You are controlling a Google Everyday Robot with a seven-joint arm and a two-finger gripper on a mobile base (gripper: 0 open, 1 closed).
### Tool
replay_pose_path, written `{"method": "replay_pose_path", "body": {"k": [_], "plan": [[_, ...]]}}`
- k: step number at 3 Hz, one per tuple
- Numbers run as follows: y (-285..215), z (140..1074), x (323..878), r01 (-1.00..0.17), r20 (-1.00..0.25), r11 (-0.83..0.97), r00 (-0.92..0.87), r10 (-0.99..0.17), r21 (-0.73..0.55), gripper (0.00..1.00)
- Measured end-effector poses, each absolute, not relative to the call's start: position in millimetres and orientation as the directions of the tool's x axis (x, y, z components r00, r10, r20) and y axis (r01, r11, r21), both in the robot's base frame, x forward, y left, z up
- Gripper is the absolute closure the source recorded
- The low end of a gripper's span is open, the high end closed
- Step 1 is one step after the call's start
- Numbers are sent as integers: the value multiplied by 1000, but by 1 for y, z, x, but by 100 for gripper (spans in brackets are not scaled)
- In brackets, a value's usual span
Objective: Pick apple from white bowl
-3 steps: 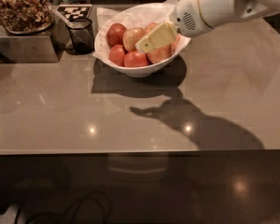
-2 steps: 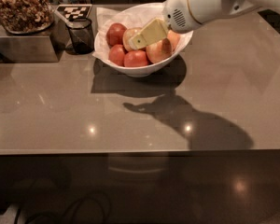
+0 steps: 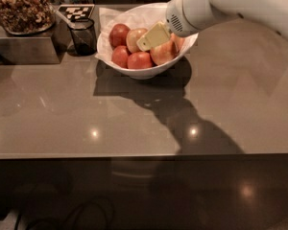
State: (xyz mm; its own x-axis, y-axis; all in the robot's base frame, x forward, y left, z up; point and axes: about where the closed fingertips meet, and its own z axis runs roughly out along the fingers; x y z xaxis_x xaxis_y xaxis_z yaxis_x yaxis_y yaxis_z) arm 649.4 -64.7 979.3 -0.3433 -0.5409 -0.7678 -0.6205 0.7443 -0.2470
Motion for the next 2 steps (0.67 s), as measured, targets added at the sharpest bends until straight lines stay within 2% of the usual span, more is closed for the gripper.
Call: {"method": "replay_pose_path", "body": {"k": [1, 2], "plan": [[-89, 966, 652, -530, -733, 799, -417, -537, -283, 15], [-107, 952, 644, -462, -709, 847, -503, -495, -264, 13]]}}
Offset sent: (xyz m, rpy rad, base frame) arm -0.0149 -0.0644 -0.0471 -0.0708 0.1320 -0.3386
